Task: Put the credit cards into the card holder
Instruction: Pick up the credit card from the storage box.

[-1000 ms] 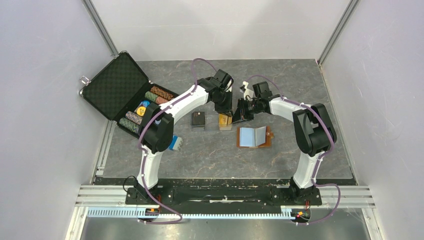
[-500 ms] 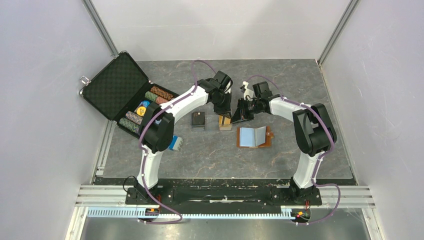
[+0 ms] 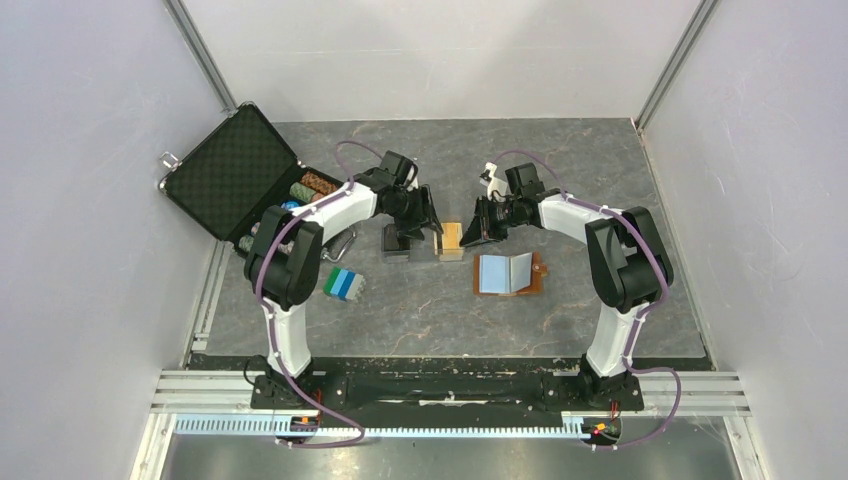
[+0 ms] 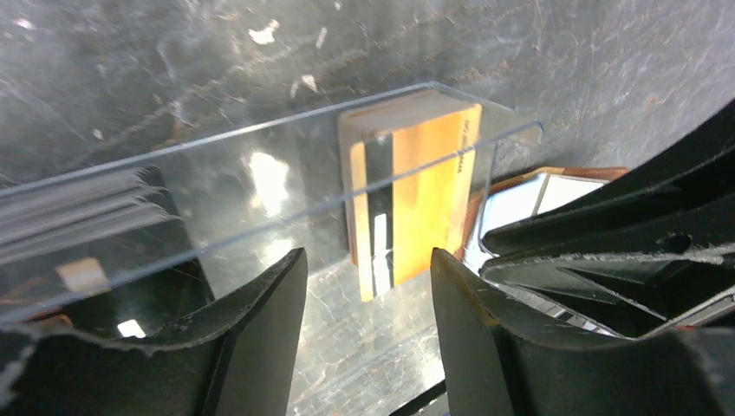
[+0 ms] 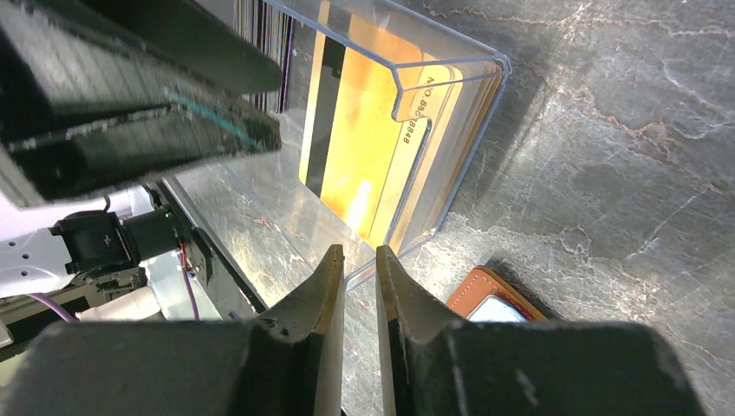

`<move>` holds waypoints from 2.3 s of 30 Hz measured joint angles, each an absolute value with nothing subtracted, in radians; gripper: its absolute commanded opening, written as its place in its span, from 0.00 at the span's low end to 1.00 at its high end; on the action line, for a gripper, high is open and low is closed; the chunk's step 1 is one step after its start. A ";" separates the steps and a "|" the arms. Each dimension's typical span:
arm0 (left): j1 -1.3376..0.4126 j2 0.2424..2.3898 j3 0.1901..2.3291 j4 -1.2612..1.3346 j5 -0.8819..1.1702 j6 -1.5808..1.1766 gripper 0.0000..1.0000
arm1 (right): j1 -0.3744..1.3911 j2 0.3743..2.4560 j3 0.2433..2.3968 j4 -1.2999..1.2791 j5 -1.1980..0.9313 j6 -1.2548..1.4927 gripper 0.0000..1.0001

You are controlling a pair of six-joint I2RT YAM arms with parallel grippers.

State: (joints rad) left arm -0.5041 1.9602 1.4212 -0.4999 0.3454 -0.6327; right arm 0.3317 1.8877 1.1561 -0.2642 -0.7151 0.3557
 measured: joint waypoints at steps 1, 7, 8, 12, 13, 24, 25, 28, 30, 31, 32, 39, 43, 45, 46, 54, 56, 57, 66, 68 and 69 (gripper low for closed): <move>-0.492 1.959 1.409 -0.484 0.351 -0.636 0.63 | 0.332 1.888 1.156 -0.264 -0.715 0.356 0.16; -0.474 1.959 1.384 -0.439 0.370 -0.640 0.62 | 0.332 1.888 1.156 -0.265 -0.715 0.356 0.17; -0.474 1.959 1.384 -0.435 0.372 -0.640 0.60 | 0.332 1.888 1.156 -0.265 -0.715 0.356 0.17; -0.479 1.963 1.384 -0.432 0.376 -0.640 0.49 | 0.332 1.888 1.157 -0.265 -0.714 0.356 0.17; -0.479 1.967 1.384 -0.432 0.377 -0.640 0.46 | 0.332 1.888 1.157 -0.266 -0.714 0.356 0.17; -0.479 2.014 1.400 -0.434 0.425 -0.654 0.02 | 0.332 1.890 1.162 -0.273 -0.713 0.356 0.17; -0.479 2.015 1.405 -0.439 0.424 -0.654 0.02 | 0.332 1.890 1.163 -0.274 -0.713 0.356 0.17; -0.479 2.016 1.417 -0.457 0.421 -0.652 0.02 | 0.332 1.890 1.163 -0.274 -0.713 0.355 0.17; -0.480 2.016 1.428 -0.473 0.419 -0.651 0.02 | 0.332 1.890 1.163 -0.275 -0.713 0.355 0.17; -0.480 2.016 1.435 -0.480 0.418 -0.650 0.02 | 0.332 1.890 1.163 -0.275 -0.713 0.355 0.17; -0.483 2.015 1.440 -0.485 0.417 -0.650 0.02 | 0.332 1.890 1.163 -0.275 -0.713 0.355 0.17; -0.485 1.983 1.446 -0.492 0.421 -0.649 0.02 | 0.332 1.883 1.163 -0.273 -0.713 0.344 0.31; -0.485 1.948 1.446 -0.491 0.426 -0.649 0.02 | 0.324 1.850 1.143 -0.265 -0.699 0.330 0.49; -0.485 1.934 1.446 -0.484 0.431 -0.648 0.02 | 0.305 1.813 1.121 -0.249 -0.701 0.336 0.60; -0.485 1.927 1.445 -0.476 0.434 -0.648 0.02 | 0.295 1.795 1.112 -0.241 -0.702 0.344 0.64; -0.484 1.845 1.410 -0.330 0.527 -0.668 0.02 | 0.191 1.642 1.055 -0.097 -0.789 0.416 0.74; -0.484 1.824 1.393 -0.276 0.555 -0.686 0.02 | 0.187 1.631 1.039 -0.053 -0.822 0.445 0.73; -0.484 1.813 1.381 -0.244 0.567 -0.698 0.02 | 0.188 1.628 1.024 -0.021 -0.842 0.465 0.72; -0.484 1.773 1.259 0.068 0.662 -0.882 0.02 | 0.192 1.626 0.896 0.295 -0.965 0.742 0.43; -0.484 1.773 1.249 0.099 0.671 -0.905 0.02 | 0.192 1.626 0.885 0.377 -0.977 0.804 0.33; -0.483 1.773 1.246 0.115 0.675 -0.912 0.02 | 0.192 1.626 0.877 0.418 -0.979 0.836 0.29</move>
State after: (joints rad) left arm -0.4828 1.7725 1.2457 0.1146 0.6754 -0.9115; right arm 0.1925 1.6260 0.8768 0.4183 -0.9791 0.8356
